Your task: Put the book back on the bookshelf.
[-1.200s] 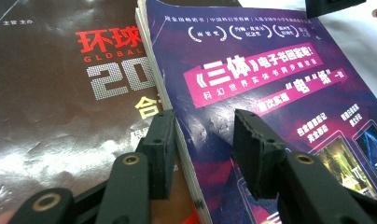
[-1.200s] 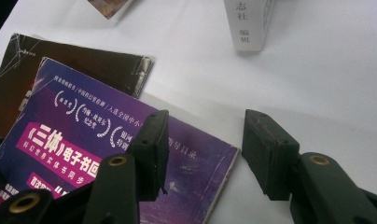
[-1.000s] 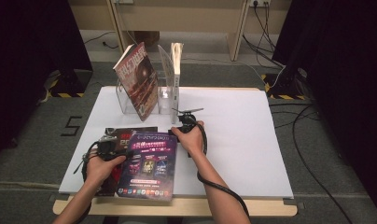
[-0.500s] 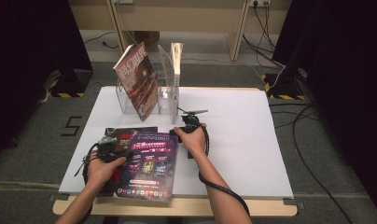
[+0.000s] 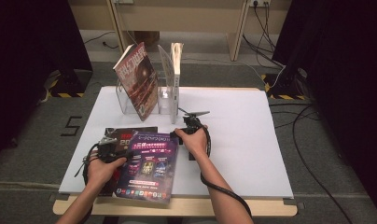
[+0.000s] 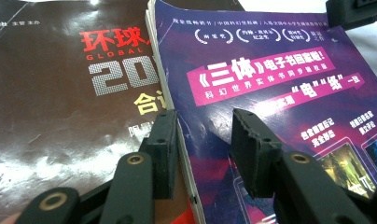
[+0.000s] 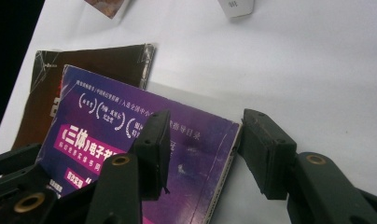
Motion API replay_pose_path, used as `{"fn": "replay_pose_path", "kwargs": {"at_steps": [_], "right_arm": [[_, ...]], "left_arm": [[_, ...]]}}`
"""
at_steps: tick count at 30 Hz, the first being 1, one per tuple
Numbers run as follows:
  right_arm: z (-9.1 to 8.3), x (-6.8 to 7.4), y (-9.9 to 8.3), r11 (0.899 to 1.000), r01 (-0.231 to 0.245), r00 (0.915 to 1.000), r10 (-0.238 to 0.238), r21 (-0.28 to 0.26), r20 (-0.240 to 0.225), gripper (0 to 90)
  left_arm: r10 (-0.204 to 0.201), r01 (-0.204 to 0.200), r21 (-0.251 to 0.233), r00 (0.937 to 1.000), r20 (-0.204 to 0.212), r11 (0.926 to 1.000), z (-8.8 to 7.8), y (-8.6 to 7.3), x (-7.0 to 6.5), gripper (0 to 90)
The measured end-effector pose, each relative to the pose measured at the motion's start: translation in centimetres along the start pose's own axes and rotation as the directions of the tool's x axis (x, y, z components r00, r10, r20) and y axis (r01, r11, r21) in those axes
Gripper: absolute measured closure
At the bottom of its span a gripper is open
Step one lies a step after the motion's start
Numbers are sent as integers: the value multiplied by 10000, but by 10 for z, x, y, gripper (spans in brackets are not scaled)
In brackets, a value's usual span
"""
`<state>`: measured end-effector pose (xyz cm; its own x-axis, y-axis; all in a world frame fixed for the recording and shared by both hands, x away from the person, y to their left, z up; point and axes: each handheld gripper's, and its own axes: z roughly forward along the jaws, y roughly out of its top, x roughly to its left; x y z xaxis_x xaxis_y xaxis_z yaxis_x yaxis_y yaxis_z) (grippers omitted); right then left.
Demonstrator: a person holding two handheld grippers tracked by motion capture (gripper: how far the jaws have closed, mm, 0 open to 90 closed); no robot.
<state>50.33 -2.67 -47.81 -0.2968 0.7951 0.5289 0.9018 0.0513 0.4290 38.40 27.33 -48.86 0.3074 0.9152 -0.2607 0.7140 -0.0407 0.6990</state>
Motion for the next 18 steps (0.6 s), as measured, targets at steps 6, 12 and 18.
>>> {"fn": "replay_pose_path", "kwargs": {"at_steps": [6,12,18], "right_arm": [[-2,0,-4,9993,-203,9992,214,328,-327,545],[-2,4,-11,9974,-122,9971,175,716,-741,567],[-6,7,-11,9977,161,9968,-108,656,-797,620]], "left_arm": [[-2,2,35,10000,-33,10000,0,1,0,610],[-45,45,14,10000,6,10000,0,0,0,611],[-54,54,23,10000,-21,10000,0,0,0,611]]}}
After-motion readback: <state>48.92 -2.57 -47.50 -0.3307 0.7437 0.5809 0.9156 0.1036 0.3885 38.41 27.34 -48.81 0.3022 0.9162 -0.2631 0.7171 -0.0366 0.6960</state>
